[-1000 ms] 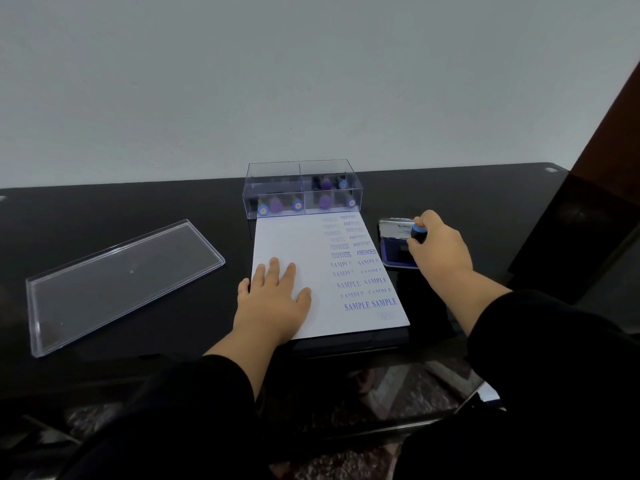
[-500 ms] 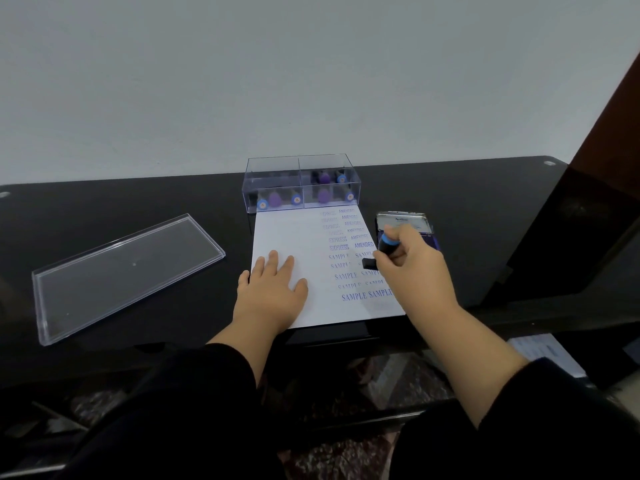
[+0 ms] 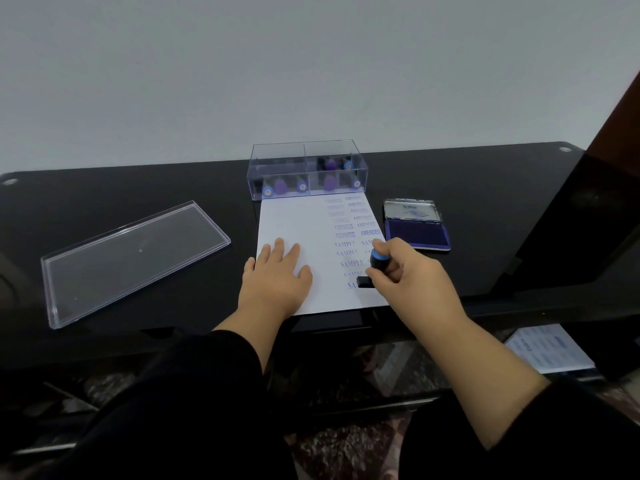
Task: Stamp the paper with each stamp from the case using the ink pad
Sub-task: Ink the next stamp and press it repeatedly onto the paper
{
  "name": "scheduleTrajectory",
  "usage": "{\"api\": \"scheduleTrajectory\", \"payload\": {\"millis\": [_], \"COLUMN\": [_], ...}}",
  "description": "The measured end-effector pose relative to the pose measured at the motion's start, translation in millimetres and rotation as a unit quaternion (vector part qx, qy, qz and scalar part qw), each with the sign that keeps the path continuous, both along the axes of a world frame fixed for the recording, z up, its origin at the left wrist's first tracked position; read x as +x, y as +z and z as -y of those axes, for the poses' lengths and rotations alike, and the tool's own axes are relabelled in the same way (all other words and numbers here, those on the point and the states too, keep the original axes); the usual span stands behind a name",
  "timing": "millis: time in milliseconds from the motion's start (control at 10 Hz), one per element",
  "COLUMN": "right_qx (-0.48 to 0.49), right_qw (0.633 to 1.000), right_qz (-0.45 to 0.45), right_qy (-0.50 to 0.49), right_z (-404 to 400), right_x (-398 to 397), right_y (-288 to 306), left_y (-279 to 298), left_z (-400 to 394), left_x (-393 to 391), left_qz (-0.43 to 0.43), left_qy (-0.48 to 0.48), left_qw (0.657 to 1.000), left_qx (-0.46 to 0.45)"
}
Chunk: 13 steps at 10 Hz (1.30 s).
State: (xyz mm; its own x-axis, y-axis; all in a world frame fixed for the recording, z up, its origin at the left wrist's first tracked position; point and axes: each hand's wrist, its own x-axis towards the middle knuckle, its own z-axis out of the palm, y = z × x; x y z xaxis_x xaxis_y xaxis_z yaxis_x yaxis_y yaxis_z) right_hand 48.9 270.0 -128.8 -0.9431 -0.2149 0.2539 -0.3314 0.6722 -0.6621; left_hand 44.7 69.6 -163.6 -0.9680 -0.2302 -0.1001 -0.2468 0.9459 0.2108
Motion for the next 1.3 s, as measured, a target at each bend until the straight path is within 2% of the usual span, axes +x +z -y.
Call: {"api": "scheduleTrajectory", "payload": {"millis": [500,1100,1200,1300], "right_qx": [0.046,0.053,-0.041,-0.189], "right_qw": [0.999,0.998,0.999,0.98], "right_qz": [-0.007,-0.017,0.003,0.022], "right_qy": [0.015,0.019,-0.024,-0.066], "right_z": [10.1,10.6,2.5,-7.8], "right_x": [12.6,14.6,8.8,-0.2], "right_y": [-10.2,-10.3,-8.5,-3.3], "left_y": [-0.3,0.0,-1.3,-1.0], "left_z": [0.3,-0.1,0.8,0.8], "left_x": [0.8,2.3,2.4,1.2], "left_qz": [-0.001,-0.004,-0.005,-0.004], "left_qy": [-0.002,-0.003,-0.002,-0.003], "left_qw": [1.0,1.0,1.0,1.0], "left_qx": [0.001,0.007,0.004,0.003]}}
